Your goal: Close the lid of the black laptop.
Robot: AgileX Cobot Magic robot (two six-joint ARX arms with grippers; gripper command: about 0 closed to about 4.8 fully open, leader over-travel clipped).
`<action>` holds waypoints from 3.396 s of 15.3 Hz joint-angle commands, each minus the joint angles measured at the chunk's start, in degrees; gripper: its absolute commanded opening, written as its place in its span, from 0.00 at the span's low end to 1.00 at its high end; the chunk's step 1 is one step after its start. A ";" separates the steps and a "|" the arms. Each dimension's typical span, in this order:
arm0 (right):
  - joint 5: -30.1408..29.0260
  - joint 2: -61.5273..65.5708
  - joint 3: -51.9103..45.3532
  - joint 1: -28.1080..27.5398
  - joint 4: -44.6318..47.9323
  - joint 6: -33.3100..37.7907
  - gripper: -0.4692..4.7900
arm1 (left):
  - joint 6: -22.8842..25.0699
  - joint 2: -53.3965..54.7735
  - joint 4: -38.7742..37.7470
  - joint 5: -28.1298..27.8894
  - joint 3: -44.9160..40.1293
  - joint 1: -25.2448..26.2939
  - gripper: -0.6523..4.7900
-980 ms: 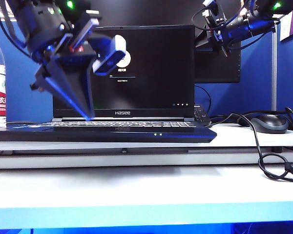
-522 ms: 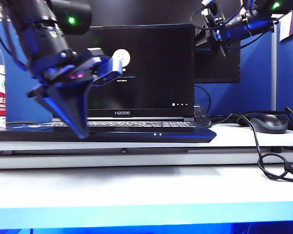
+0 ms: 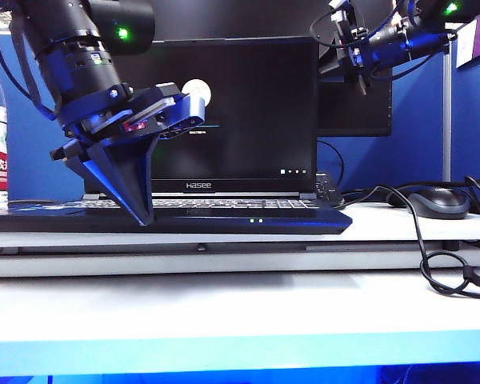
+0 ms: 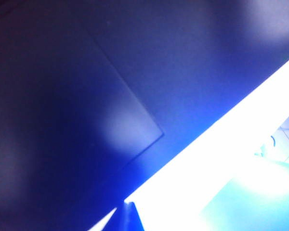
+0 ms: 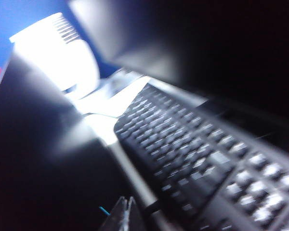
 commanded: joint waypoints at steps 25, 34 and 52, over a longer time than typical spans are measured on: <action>-4.76 -4.00 0.13 5.33 -57.02 -30.10 0.09 | 2.99 -0.02 -0.72 21.94 0.13 0.00 0.11; -4.81 -4.09 0.13 5.60 -57.16 -30.08 0.09 | 23.28 -2.51 -8.02 79.19 4.11 -0.31 0.11; -4.63 -4.87 0.13 5.62 -59.63 -29.90 0.09 | -3.58 -3.93 9.27 -28.81 13.68 2.27 0.11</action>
